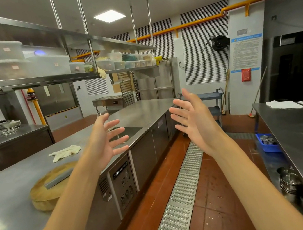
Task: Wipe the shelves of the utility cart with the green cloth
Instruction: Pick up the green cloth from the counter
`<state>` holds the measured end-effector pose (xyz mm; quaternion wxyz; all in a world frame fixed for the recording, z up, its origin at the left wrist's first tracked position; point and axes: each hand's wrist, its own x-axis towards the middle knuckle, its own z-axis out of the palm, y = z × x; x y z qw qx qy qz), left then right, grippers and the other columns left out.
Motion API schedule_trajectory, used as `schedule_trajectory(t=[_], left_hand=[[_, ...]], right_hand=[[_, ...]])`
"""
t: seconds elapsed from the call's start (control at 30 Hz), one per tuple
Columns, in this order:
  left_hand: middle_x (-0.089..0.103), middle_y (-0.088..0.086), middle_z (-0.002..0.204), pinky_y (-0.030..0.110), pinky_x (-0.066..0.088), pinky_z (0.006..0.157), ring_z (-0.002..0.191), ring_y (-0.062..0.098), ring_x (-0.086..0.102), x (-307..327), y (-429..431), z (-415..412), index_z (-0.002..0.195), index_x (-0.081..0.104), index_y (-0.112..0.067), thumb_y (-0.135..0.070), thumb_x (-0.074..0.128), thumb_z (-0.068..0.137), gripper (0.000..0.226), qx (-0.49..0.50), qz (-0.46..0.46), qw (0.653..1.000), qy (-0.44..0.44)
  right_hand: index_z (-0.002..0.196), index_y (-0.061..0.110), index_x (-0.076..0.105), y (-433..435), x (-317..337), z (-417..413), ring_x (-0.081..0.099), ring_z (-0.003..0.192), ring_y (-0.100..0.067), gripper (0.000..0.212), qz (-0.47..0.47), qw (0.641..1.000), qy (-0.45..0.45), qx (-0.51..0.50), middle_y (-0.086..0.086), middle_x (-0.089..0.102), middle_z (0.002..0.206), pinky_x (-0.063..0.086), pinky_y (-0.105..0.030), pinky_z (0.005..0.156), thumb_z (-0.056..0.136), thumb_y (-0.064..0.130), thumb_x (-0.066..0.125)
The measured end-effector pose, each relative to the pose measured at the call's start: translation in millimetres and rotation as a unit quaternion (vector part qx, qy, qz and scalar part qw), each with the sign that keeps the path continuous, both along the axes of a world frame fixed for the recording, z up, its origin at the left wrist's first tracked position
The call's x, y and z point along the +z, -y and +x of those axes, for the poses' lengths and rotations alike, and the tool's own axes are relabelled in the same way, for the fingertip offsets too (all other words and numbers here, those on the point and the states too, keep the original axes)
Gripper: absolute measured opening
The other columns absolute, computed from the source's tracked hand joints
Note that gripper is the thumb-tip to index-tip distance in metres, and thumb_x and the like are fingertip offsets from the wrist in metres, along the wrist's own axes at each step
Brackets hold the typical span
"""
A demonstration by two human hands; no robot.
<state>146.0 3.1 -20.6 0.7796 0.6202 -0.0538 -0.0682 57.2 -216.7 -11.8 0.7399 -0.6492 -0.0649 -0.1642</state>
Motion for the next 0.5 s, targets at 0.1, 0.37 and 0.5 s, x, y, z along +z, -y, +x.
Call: schedule_trajectory(t=[0.1, 0.37, 0.5], left_hand=[[0.062, 0.011, 0.129, 0.057, 0.051, 0.097, 0.113, 0.035, 0.064, -7, -2, 20, 0.132, 0.057, -0.021, -0.052, 0.044, 0.099, 0.047, 0.004, -0.008, 1.000, 0.007], [0.063, 0.008, 0.131, 0.055, 0.051, 0.099, 0.114, 0.031, 0.065, -36, -6, 68, 0.138, 0.053, -0.023, -0.049, 0.042, 0.100, 0.047, 0.028, -0.020, 0.999, 0.015], [0.063, 0.007, 0.132, 0.054, 0.050, 0.100, 0.116, 0.030, 0.064, -47, 2, 96, 0.136, 0.055, -0.022, -0.049, 0.039, 0.102, 0.047, 0.032, -0.023, 0.999, 0.013]], right_hand=[[0.149, 0.026, 0.036, -3, -5, 23, 0.043, 0.136, -0.017, 0.073, 0.013, 1.000, 0.016, -0.007, 0.000, 0.045, 0.149, 0.028, -0.044, 0.117, 0.087, 0.066, 0.042], [0.143, 0.027, 0.045, -6, -27, 74, 0.048, 0.132, -0.011, 0.073, 0.010, 1.000, 0.021, -0.008, 0.005, 0.053, 0.142, 0.031, -0.041, 0.116, 0.082, 0.066, 0.039], [0.142, 0.030, 0.046, -5, -43, 105, 0.046, 0.133, -0.005, 0.071, -0.039, 0.999, 0.009, -0.010, 0.010, 0.052, 0.143, 0.028, -0.038, 0.117, 0.082, 0.066, 0.034]])
